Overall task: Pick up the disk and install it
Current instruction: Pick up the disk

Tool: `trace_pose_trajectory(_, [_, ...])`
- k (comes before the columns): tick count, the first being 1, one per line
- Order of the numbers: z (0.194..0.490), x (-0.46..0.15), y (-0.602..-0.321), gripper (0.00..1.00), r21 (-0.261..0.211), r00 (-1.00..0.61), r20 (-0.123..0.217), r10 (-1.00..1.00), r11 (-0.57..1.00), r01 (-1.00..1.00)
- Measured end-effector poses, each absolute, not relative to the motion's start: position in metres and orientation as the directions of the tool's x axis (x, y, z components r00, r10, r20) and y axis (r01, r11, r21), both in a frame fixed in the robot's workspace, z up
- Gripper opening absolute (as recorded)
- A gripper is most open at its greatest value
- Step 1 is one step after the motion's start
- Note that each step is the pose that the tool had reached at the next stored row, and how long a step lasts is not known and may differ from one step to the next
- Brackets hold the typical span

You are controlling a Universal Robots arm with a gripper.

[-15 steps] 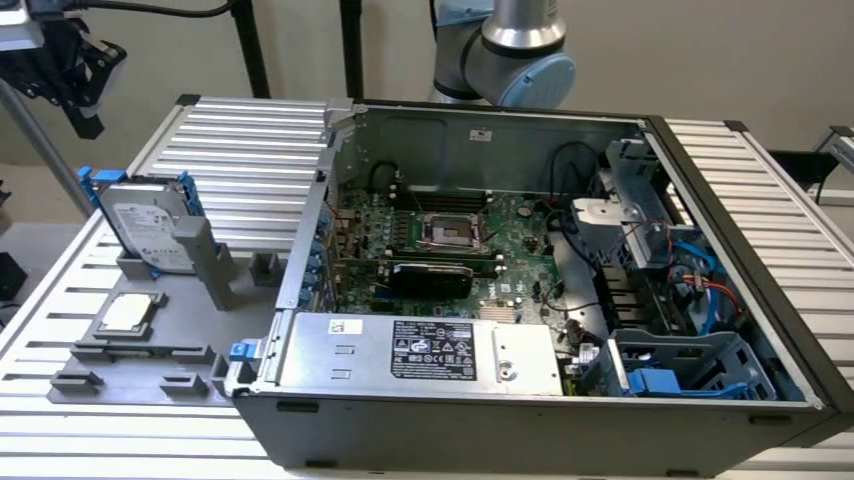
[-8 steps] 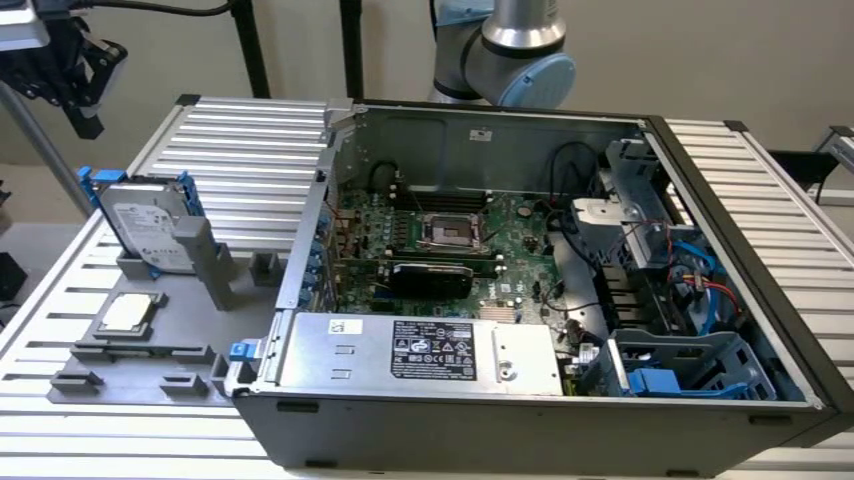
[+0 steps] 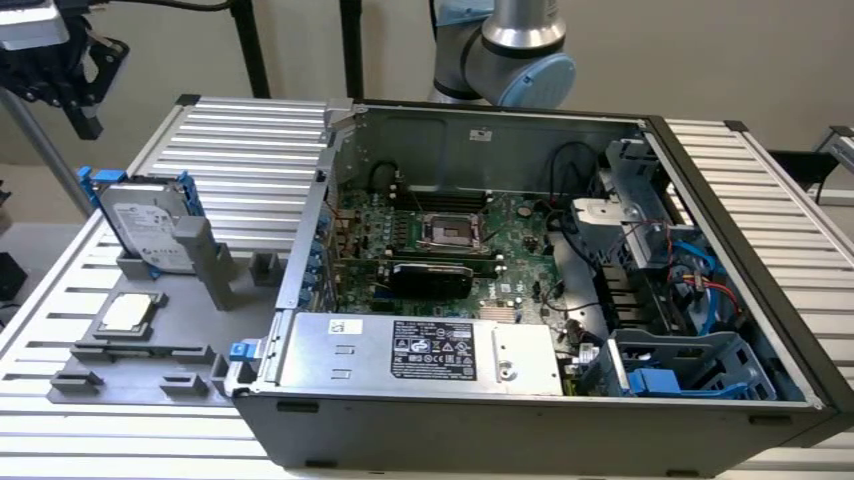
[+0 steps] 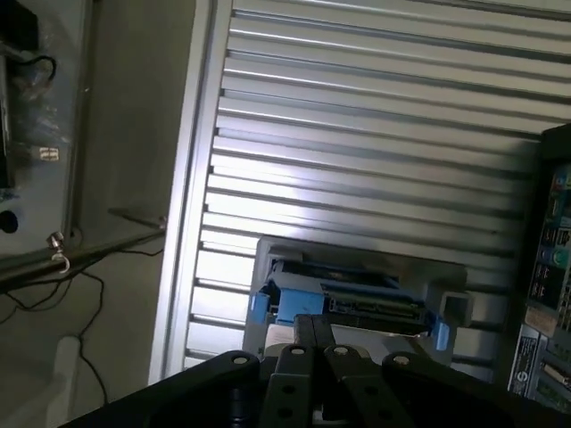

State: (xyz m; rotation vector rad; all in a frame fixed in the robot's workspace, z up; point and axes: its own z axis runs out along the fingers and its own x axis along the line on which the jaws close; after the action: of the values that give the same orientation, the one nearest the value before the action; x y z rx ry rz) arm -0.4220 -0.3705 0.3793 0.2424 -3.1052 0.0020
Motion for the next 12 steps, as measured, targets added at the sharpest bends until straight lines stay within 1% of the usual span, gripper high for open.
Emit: trace_pose_trajectory(12, [0.3791,-0.422,-0.3705,0.11,0.001,-0.93,0.027,-0.366,0.931,-0.366])
